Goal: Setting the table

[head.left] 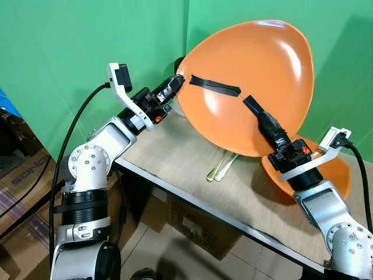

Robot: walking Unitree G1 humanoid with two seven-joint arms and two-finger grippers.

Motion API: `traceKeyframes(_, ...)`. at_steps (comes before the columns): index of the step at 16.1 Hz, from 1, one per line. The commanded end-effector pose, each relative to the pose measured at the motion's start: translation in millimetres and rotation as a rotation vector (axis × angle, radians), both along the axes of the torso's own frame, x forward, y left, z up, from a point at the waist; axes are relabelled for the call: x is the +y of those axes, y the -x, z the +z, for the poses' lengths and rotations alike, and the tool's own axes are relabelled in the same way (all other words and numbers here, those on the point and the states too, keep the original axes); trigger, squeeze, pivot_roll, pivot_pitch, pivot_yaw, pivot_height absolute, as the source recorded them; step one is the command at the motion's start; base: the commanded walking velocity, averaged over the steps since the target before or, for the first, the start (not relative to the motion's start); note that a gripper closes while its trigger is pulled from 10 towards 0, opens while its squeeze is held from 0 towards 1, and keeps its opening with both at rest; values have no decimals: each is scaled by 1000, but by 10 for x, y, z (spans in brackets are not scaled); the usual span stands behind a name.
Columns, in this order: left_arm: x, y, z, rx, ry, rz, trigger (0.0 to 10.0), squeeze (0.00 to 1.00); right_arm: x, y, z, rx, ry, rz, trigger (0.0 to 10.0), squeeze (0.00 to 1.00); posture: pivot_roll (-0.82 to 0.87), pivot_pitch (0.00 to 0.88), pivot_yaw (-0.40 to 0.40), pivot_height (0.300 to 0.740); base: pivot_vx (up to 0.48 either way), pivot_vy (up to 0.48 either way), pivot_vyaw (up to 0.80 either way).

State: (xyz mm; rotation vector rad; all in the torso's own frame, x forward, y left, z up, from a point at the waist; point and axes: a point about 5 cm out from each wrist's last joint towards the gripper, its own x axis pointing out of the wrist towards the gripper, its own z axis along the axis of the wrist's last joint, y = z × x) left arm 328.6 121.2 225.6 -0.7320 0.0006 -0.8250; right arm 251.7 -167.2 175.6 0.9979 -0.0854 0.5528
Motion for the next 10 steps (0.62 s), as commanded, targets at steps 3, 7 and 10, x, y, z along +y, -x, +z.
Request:
traceKeyframes(3, -79, -30, 121, -30, -2, -46, 10000, 1000, -21, -69, 77, -32, 0, -43, 0, 0, 23, 0, 9, 740, 0, 0, 0)
traceKeyframes(7, 18, 59, 270, -158, 6, -39, 10000, 0, -255, -128, 92, -25, 47, -189, 0, 0, 25, 0, 16, 740, 0, 0, 0)
traceKeyframes(10, 28, 221, 214, -168, -66, -78, 10000, 0, -453, -117, 159, -44, 118, -263, 0, 0, 13, 0, 26, 740, 0, 0, 0)
